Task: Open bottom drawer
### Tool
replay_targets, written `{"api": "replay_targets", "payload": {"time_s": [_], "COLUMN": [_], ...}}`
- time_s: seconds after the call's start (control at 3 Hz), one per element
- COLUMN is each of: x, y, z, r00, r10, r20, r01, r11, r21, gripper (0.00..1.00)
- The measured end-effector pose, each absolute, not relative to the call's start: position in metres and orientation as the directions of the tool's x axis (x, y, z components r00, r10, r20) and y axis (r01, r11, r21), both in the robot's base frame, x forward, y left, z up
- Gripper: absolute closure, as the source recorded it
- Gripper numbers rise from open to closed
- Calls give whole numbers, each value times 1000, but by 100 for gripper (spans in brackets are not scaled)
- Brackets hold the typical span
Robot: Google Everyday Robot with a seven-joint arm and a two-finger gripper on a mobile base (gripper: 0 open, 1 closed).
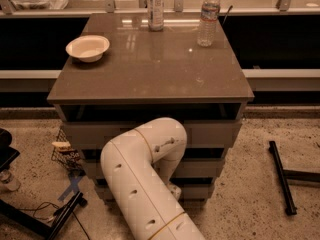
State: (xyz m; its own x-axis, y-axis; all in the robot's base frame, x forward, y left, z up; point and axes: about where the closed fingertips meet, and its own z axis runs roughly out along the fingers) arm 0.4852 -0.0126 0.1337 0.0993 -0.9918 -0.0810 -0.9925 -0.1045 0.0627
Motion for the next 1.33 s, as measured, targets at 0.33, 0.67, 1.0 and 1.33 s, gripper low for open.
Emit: {"api": "replay_targets", "payload": {"time_s": [0.33, 0.67, 1.0, 1.33], "x": [487, 489, 488, 487], "y": [-5, 14, 12, 12], "z": [134, 134, 133, 133], "r00": [112, 153, 150, 149], "r10": [-990, -982, -983, -983], "r20": [-88, -110, -109, -109], "r01": [-991, -985, -986, -986], "r11": [-118, -160, -157, -156], "r21": [59, 57, 59, 61], "gripper": [0, 2, 25, 48]}}
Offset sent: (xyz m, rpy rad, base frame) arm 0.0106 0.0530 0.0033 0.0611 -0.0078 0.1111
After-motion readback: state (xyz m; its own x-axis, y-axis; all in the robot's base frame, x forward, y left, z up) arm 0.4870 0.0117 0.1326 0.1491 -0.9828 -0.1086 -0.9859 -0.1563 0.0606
